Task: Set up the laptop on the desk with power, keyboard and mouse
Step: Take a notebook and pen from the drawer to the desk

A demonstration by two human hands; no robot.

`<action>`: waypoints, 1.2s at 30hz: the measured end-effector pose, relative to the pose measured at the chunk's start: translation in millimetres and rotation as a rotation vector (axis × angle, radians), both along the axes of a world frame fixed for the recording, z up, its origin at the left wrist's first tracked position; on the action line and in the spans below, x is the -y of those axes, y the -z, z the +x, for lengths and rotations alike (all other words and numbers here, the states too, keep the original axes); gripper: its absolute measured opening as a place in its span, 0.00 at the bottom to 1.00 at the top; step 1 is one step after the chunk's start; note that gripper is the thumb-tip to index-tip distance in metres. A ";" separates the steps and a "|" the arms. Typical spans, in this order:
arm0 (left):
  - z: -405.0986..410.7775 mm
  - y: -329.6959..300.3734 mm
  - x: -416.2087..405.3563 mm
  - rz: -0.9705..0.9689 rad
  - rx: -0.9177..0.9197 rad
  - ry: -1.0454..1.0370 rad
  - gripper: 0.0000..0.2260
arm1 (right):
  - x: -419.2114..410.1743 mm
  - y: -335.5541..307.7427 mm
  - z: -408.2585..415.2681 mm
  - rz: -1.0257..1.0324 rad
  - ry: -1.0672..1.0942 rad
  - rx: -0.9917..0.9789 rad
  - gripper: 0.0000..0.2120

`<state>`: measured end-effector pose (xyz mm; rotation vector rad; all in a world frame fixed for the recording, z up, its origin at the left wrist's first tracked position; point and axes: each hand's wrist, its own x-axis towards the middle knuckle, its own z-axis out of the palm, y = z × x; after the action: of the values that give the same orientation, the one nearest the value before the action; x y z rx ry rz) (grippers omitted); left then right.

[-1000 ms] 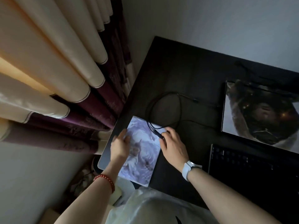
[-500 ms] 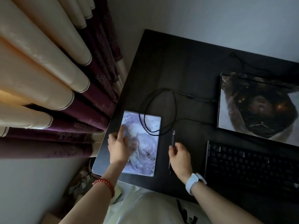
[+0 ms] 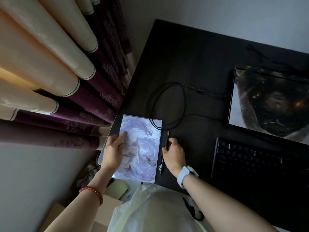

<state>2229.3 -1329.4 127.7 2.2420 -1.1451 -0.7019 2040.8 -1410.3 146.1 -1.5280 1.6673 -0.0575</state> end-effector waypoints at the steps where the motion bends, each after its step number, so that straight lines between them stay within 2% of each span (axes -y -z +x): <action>1: 1.6 -1.5 -0.9 0.003 0.010 0.007 0.18 | -1.1 -0.6 2.3 0.015 -0.005 0.011 0.19; 3: 3.3 -4.7 -1.3 0.016 0.028 0.021 0.18 | -5.2 -2.3 4.4 0.028 -0.022 0.034 0.18; 5: 0.6 -7.7 0.1 0.046 0.079 0.037 0.19 | -5.2 -7.2 2.1 -0.077 -0.052 0.038 0.16; 7: -8.7 -9.8 1.9 0.117 0.206 0.035 0.19 | 4.6 -14.5 -5.4 -0.375 -0.193 -0.015 0.15; 9: -24.9 -12.4 2.8 0.167 0.299 0.041 0.21 | 23.2 -16.2 -12.1 -0.706 -0.432 -0.104 0.20; 10: -35.0 -11.6 2.9 0.164 0.313 0.086 0.23 | 33.4 -16.5 -12.9 -0.796 -0.561 -0.154 0.23; 12: -51.4 -6.1 2.3 0.145 0.345 0.206 0.27 | 52.9 -14.1 -9.1 -0.767 -0.815 -0.252 0.26; 14: -57.9 1.7 2.1 0.186 0.345 0.256 0.30 | 66.2 -10.0 0.3 -0.673 -0.940 -0.310 0.24; 15: -56.9 6.5 2.5 0.212 0.341 0.258 0.31 | 70.3 -6.7 4.4 -0.690 -0.974 -0.349 0.22; 19: -45.2 17.9 5.3 0.263 0.403 0.324 0.32 | 83.6 -0.9 19.4 -0.806 -0.966 -0.430 0.12; 23: -49.2 14.6 11.6 0.259 0.425 0.373 0.31 | 116.9 3.5 26.6 -0.689 -0.851 -0.430 0.03; 25: -53.7 16.6 12.6 0.255 0.467 0.425 0.31 | 143.6 11.7 24.0 -0.632 -0.737 -0.461 0.09; 29: -47.6 22.4 19.4 0.210 0.550 0.513 0.32 | 172.6 17.8 5.2 -0.631 -0.569 -0.448 0.11; 36: -43.4 23.4 24.6 0.258 0.533 0.524 0.30 | 109.8 15.3 -17.4 -0.555 -0.603 -0.219 0.34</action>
<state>2185.9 -1354.0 104.2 2.4376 -2.0528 -0.4638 2023.4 -1520.1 130.8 -2.4846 1.3373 -0.0320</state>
